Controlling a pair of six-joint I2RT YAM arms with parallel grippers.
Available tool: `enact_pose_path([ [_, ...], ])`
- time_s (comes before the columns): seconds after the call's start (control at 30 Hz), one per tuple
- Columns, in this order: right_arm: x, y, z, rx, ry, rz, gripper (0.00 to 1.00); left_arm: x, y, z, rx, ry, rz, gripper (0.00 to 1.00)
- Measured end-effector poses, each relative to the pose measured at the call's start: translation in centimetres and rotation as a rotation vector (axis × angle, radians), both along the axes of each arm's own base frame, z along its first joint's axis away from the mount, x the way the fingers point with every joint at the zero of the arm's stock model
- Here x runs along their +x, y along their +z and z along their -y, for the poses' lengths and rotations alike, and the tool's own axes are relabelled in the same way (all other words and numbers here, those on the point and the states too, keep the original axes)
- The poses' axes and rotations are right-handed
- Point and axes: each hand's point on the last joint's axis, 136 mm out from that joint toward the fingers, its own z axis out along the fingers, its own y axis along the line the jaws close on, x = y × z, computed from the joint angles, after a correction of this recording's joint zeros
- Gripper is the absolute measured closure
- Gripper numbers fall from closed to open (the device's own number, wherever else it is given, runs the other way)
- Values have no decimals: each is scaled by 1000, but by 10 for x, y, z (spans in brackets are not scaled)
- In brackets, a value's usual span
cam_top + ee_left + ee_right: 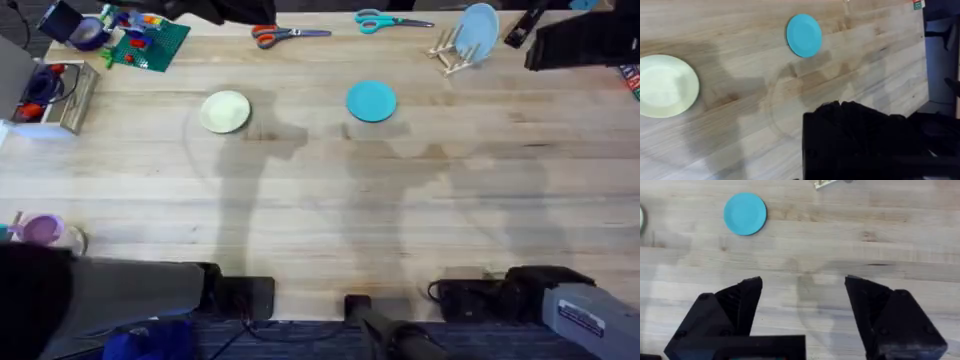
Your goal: Pick up the plates from the table one by one and place each into a slot on the dish rack.
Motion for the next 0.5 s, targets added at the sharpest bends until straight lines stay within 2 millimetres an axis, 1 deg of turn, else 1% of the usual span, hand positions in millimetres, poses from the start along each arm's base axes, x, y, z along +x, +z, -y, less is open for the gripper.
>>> enact_pose_path([
  [0.1, 0, 0, 0, 0, 0, 0, 7, 8, -11, 5, -19, -13, -39, 961],
  [0.2, 0, 0, 0, 0, 0, 0, 7, 13, -19, 15, -28, -42, -55, 960],
  [0.33, 0, 0, 0, 0, 0, 0, 7, 23, -27, 39, -34, -110, -38, 959],
  [0.5, 0, 0, 0, 0, 0, 0, 7, 28, -39, 65, -38, -178, -42, 959],
])
